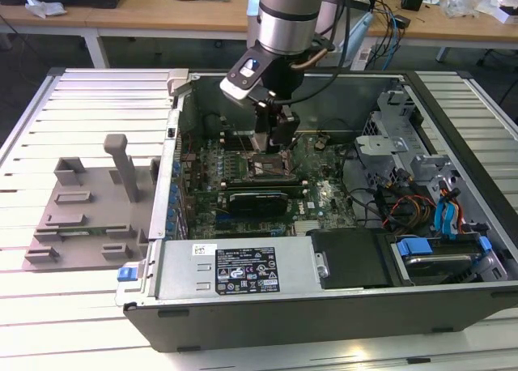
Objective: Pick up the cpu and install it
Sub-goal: 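Place the cpu into insertion slot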
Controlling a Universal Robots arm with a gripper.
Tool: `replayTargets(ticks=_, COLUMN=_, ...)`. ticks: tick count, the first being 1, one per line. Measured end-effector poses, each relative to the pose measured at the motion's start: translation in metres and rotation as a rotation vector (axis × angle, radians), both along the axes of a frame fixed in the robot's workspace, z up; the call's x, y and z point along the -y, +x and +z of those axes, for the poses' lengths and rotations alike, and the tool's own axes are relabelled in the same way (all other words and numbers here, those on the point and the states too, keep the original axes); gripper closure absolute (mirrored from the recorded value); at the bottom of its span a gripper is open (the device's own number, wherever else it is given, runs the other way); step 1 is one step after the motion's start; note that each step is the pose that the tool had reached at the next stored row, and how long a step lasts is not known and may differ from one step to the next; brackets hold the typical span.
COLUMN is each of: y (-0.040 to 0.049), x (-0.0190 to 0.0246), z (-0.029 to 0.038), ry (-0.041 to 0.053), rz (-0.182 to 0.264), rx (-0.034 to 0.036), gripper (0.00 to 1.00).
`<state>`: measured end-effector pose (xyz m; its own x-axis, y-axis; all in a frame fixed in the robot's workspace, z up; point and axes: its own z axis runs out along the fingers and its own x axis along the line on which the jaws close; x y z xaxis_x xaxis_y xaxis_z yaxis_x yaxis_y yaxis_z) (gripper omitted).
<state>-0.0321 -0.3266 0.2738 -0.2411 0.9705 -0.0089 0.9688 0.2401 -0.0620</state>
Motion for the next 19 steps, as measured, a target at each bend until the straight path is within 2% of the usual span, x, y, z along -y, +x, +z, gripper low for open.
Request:
replayTargets(ticks=7, y=0.0, x=0.0, z=-0.0003, ry=-0.0029, rz=-0.056, rx=0.0, gripper=0.45)
replayTargets(ticks=11, y=0.0, x=0.0, z=-0.0006, ry=-0.0074, rz=-0.121, rx=0.0, gripper=0.45)
replayTargets(ticks=19, y=0.0, x=0.0, z=-0.0009, ry=-0.0129, rz=-0.192, rx=0.0001, gripper=0.45)
